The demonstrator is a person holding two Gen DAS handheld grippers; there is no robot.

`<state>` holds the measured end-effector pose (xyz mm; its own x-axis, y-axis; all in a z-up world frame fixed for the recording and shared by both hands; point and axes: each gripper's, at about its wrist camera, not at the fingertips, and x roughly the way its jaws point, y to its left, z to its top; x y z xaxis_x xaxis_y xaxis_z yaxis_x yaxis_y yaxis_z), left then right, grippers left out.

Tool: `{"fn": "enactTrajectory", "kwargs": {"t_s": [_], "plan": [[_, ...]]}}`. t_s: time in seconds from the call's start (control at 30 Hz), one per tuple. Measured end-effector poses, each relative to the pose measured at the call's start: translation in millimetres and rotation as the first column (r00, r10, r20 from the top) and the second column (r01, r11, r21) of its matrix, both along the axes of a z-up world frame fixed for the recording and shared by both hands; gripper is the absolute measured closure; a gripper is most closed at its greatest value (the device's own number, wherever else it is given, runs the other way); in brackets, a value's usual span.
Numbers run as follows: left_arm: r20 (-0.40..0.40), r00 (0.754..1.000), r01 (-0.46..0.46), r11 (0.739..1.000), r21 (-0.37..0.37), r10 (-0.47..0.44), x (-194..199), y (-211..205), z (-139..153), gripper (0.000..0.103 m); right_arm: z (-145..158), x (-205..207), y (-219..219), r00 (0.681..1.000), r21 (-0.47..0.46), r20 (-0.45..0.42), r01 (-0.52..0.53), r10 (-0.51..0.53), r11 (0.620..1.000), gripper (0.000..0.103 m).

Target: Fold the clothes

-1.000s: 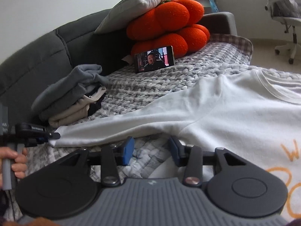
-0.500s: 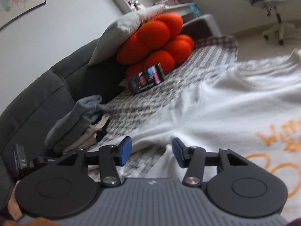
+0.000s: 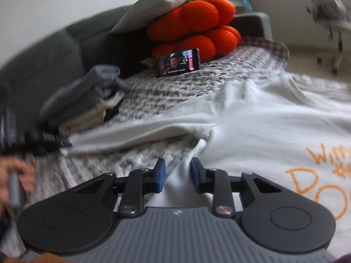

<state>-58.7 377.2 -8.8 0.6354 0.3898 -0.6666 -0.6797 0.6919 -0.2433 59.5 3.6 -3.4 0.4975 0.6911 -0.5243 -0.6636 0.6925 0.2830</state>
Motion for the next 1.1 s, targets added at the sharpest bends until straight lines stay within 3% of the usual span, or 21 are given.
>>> {"fn": "enactTrajectory", "kwargs": {"t_s": [0.13,0.27,0.37,0.47,0.63,0.73,0.87,1.1], "plan": [[0.002,1.000,0.002,1.000,-0.004,-0.002,-0.8,0.5,0.2,0.091,5.9,-5.6,-5.6,1.000,-0.011,0.023,-0.017,0.017,1.000,0.073],[0.006,1.000,0.001,1.000,-0.011,-0.001,-1.8,1.6,0.4,0.090,11.1,-13.5,-25.0,1.000,0.041,0.011,0.005,-0.005,0.999,0.072],[0.006,1.000,-0.003,1.000,-0.008,0.003,-1.8,1.0,0.3,0.090,-0.6,-24.0,-21.4,0.998,0.018,-0.036,-0.044,0.044,0.999,0.071],[0.003,1.000,-0.007,1.000,-0.006,0.007,-0.9,-0.2,0.6,0.090,-3.4,-45.6,-19.1,0.993,0.028,-0.002,-0.120,0.120,0.992,0.062],[0.016,1.000,-0.013,1.000,-0.011,0.013,-2.4,0.2,-0.8,0.090,-0.2,-58.0,-35.4,0.982,0.078,-0.071,-0.167,0.172,0.983,0.062],[0.011,1.000,-0.008,1.000,0.005,0.008,-1.0,-1.7,-1.2,0.090,1.4,-73.0,-34.5,0.981,0.044,-0.035,-0.190,0.192,0.981,0.062],[0.012,1.000,-0.010,1.000,-0.008,0.010,-0.3,-1.0,1.6,0.091,4.9,-76.2,-41.5,0.986,0.079,-0.045,-0.156,0.160,0.985,0.062],[0.089,0.995,0.034,0.999,0.011,-0.035,-8.7,-12.0,19.6,0.093,0.0,-61.0,-62.2,0.994,0.162,-0.102,-0.023,0.040,0.986,0.063]]}}
